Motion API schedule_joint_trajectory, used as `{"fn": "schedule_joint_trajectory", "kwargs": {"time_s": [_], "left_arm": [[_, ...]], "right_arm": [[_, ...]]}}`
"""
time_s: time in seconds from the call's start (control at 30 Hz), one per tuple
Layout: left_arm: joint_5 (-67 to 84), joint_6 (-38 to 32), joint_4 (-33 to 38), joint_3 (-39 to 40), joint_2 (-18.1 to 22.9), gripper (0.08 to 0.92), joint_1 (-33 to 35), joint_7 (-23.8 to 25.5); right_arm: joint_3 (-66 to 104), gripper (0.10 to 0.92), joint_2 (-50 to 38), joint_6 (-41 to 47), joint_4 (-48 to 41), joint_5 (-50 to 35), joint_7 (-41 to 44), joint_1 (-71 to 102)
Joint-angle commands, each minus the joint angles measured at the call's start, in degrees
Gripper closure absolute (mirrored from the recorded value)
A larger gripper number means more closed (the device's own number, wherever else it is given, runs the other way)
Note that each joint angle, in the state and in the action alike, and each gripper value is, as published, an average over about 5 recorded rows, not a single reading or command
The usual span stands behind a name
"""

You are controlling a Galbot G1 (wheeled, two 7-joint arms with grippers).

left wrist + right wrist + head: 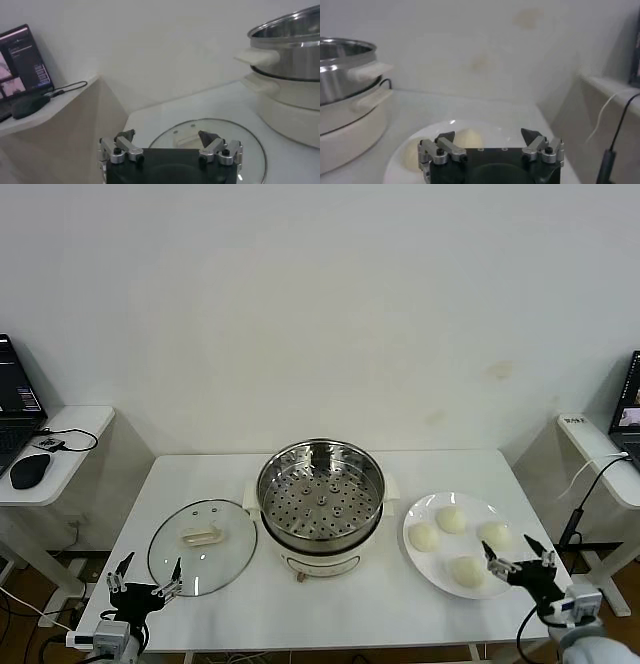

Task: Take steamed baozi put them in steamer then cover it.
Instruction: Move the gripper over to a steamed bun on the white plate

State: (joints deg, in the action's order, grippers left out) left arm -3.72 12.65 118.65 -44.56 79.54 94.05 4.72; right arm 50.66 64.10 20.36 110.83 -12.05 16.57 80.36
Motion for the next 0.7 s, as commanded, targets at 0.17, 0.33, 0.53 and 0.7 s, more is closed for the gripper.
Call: {"fn": "schedule_joint_trajectory", "kwargs": {"time_s": [0.17, 0.33, 0.53, 0.7], "left_arm": [[-1.95, -0.48, 1.08, 0.39, 0.41, 0.177, 0.5, -0.04], [-2.99, -1.19, 1.67, 0.29, 1.13, 0.177, 1.27, -0.25], [-3.71, -1.79, 1.88, -0.24, 1.53, 0.177, 1.65, -0.31], [-4.33, -2.37, 1.78, -0.65, 1.73, 0.177, 1.76, -0.49]], "right_arm": [[-4.77, 0.203, -14.58, 2.17, -6.54, 11.08, 8.79, -16.66], [-20.44, 0.203, -22.66, -0.69, -18.21, 23.76, 22.24, -33.6], [-37.24, 0.203, -23.41, -4.26, -28.57, 33.58, 40.51, -50.76], [-50.83, 0.203, -24.11, -9.12, -34.29, 38.6, 47.52, -61.96]]}}
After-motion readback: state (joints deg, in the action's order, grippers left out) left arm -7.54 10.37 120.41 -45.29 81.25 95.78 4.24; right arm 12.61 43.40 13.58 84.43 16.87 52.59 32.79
